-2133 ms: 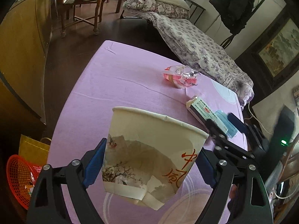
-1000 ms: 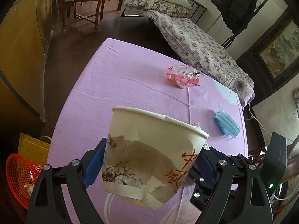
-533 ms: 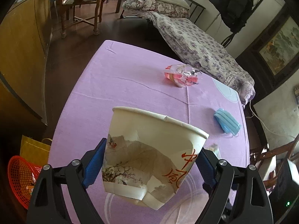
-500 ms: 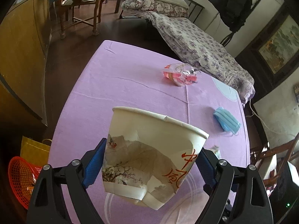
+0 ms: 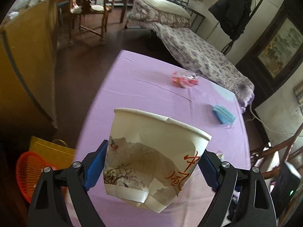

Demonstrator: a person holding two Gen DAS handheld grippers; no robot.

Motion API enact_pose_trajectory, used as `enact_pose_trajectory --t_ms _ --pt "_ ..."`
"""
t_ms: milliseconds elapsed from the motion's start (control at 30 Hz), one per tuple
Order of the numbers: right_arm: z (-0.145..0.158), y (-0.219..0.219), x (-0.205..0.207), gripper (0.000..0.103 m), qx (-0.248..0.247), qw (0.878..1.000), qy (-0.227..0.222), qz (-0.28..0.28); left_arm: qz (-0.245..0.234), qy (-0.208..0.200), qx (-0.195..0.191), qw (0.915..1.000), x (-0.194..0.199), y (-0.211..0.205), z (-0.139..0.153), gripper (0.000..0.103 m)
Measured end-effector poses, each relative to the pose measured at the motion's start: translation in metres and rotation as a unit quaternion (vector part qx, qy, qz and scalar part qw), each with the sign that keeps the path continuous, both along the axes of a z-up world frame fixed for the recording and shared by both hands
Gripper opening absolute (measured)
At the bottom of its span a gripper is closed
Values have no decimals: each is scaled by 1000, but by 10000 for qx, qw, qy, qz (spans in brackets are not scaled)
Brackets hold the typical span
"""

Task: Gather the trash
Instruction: 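Carry the paper cup and medicine box over the red wastebasket and open both tools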

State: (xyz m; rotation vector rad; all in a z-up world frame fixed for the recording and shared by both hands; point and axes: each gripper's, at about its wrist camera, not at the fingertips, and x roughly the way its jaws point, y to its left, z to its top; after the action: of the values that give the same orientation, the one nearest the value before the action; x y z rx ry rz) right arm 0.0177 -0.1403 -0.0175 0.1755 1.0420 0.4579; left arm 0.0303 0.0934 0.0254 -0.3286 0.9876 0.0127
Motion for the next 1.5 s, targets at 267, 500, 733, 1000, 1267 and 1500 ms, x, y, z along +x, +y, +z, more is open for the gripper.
enact_pose_trajectory --t_ms 267,500,733,1000,1267,1500 --pt "24 58 -20 45 197 9964 -137 810 627 -100 -1 9980 -59 70 6 86" --pt "38 134 -30 45 234 9846 -121 1731 1330 29 -59 9911 -113 142 -7 86" --pt "43 222 -36 45 1 9678 -86 2518 1996 249 -19 9795 -150 213 -26 86" --pt "24 318 -43 45 -206 9431 380 3296 2492 627 -217 9662 -181 271 -68 86" --pt "-23 393 -48 45 -606 9161 1071 3816 2965 957 -418 9493 -206 318 -110 86" --pt "-58 422 -45 45 -352 9136 1795 3633 3188 1146 -661 9385 -214 336 -136 86"
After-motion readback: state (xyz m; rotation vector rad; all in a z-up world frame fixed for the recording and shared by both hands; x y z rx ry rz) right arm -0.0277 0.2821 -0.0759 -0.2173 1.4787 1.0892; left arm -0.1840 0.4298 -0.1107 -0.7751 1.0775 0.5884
